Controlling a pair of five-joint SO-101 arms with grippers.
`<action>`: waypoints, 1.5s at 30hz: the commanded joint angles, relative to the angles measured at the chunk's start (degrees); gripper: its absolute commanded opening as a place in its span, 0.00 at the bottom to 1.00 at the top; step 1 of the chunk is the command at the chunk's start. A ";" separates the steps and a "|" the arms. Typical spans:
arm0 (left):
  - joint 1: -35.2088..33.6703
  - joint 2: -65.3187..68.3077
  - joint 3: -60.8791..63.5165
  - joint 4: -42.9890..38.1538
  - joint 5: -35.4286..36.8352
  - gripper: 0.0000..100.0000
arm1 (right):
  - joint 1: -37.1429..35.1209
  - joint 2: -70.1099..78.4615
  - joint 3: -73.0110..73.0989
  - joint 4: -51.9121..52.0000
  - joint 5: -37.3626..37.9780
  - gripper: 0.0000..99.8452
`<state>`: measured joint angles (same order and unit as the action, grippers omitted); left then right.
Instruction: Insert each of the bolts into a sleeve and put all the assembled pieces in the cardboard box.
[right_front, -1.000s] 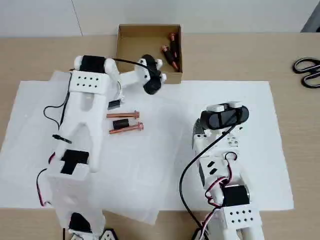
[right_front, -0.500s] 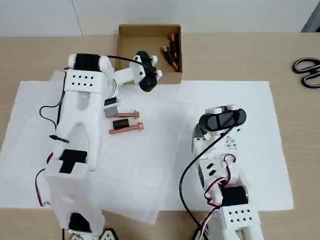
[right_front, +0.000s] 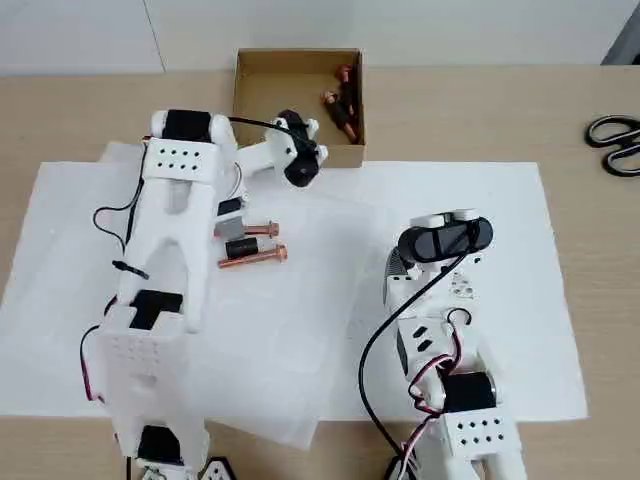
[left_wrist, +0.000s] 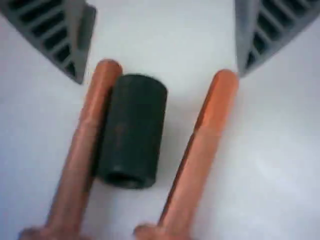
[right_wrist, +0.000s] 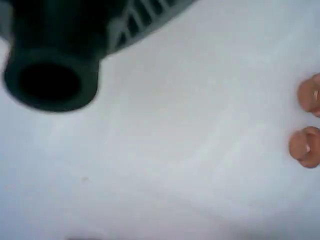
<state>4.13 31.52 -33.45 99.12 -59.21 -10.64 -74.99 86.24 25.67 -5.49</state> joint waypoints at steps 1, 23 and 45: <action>2.90 -0.18 -1.19 1.23 1.76 0.19 | 0.31 -0.48 -0.53 -1.19 -0.35 0.00; 7.38 -0.18 9.54 1.23 5.45 0.19 | 0.31 -0.48 -0.44 -1.19 -0.35 0.00; 9.14 6.07 9.19 -2.73 6.07 0.19 | 0.40 -0.48 -0.44 -1.19 -0.35 0.00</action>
<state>12.92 36.88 -23.69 96.57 -53.32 -10.64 -74.99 86.24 25.67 -5.49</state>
